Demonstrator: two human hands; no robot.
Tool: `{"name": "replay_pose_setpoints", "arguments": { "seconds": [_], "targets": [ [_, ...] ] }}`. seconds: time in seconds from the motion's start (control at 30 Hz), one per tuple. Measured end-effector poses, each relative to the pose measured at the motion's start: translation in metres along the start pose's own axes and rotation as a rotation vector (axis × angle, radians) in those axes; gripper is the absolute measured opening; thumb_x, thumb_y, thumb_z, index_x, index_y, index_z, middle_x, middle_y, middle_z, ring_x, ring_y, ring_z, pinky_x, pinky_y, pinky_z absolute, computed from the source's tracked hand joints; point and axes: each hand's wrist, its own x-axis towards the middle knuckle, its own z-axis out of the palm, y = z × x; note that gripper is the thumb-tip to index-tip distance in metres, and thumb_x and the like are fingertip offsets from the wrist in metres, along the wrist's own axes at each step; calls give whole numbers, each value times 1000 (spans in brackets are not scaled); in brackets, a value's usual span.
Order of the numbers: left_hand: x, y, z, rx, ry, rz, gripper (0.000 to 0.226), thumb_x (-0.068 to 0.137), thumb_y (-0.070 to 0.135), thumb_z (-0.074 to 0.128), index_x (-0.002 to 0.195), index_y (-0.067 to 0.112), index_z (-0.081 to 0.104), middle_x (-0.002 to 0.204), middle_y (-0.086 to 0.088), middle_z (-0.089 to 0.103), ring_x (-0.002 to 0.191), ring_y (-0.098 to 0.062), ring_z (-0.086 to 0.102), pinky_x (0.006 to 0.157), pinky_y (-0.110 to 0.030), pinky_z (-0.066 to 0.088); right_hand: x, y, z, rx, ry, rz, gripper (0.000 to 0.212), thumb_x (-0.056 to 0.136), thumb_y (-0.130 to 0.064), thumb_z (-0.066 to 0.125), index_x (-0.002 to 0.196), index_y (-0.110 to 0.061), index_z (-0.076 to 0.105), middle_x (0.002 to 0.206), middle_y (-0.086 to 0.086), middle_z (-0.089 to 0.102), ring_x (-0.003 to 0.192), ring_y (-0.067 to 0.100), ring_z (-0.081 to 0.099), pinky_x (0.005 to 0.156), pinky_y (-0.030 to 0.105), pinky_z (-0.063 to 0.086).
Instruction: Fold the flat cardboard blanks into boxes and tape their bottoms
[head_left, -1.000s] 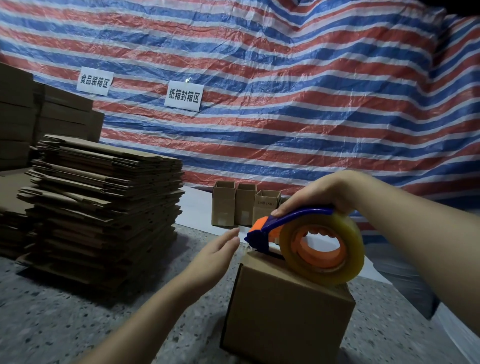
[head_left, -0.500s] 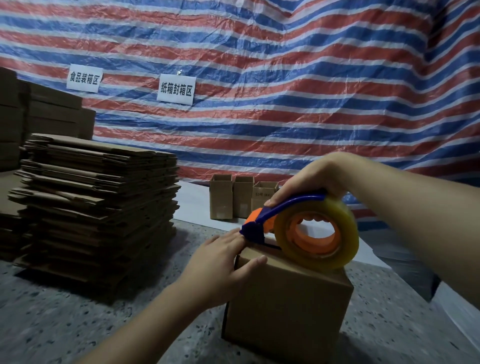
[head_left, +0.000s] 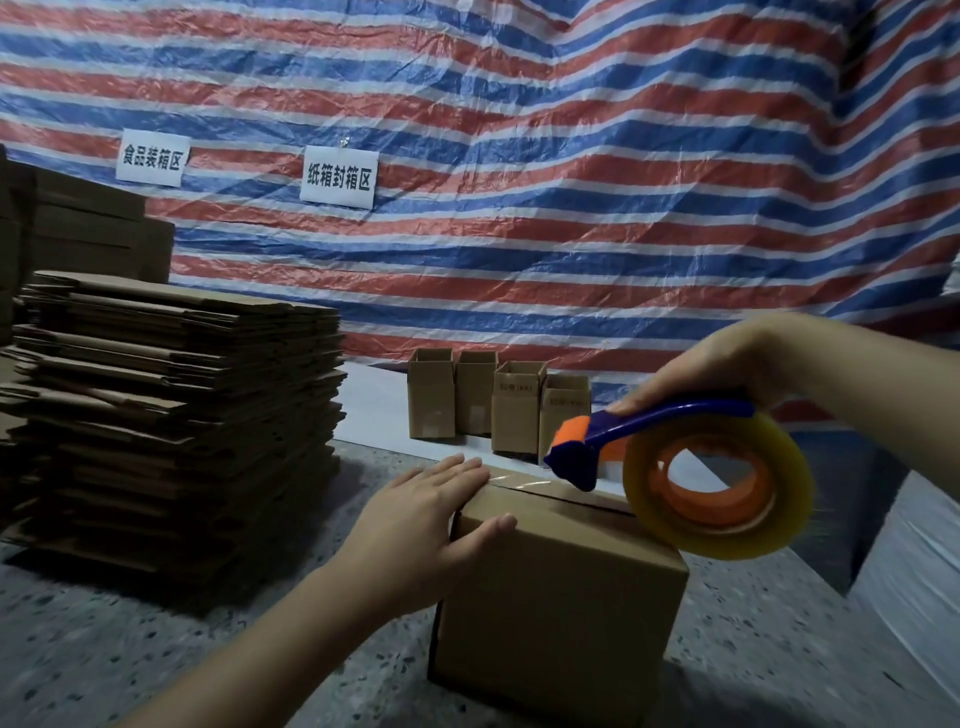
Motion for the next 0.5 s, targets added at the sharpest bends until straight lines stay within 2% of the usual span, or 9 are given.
{"name": "replay_pose_setpoints", "arguments": {
  "seconds": [0.1,0.17,0.23,0.3,0.37,0.43,0.5],
  "targets": [
    [1,1,-7,-3,-48,9,96,72,91,6,151,43,27,158,22,28,143,1,23,109,-21,10,2,7,3,2,5,-33,74,59,-63,83,113,-14,69,94,10,77,74,19,71,69,30,59],
    [4,3,-14,38,-55,34,98,71,92,3,148,40,33,153,18,38,138,-3,32,108,-21,17,1,3,5,-16,-1,-45,72,61,-62,82,113,-14,67,92,9,77,75,18,71,72,30,59],
    [9,12,-18,87,-38,40,104,69,94,2,147,33,34,149,10,45,135,-7,37,111,-25,24,0,-2,7,-46,-15,-46,65,65,-61,80,109,-14,68,84,6,76,68,16,71,63,28,58],
    [15,24,-18,146,-47,34,113,67,94,2,155,26,18,156,5,36,143,-12,29,117,-31,18,1,-7,9,-71,-17,-44,59,71,-61,78,106,-15,68,79,5,75,63,15,71,58,26,57],
    [21,35,-15,185,-90,76,114,66,94,-1,158,26,4,162,4,23,149,-12,17,120,-33,7,2,-11,10,-94,-16,-45,55,75,-60,76,107,-16,68,79,4,75,62,15,71,58,25,57],
    [23,43,-13,188,-155,139,111,68,93,0,158,29,6,164,6,19,150,-9,12,119,-30,-2,3,-14,10,-110,-31,-46,56,74,-60,76,108,-17,68,79,4,75,63,15,71,58,26,57],
    [24,44,-13,203,-190,170,106,70,91,4,157,31,16,162,7,23,149,-8,15,115,-27,-4,4,-14,10,-107,-48,-46,57,71,-59,77,109,-17,68,80,4,75,64,14,71,58,26,57]
  ]
}}
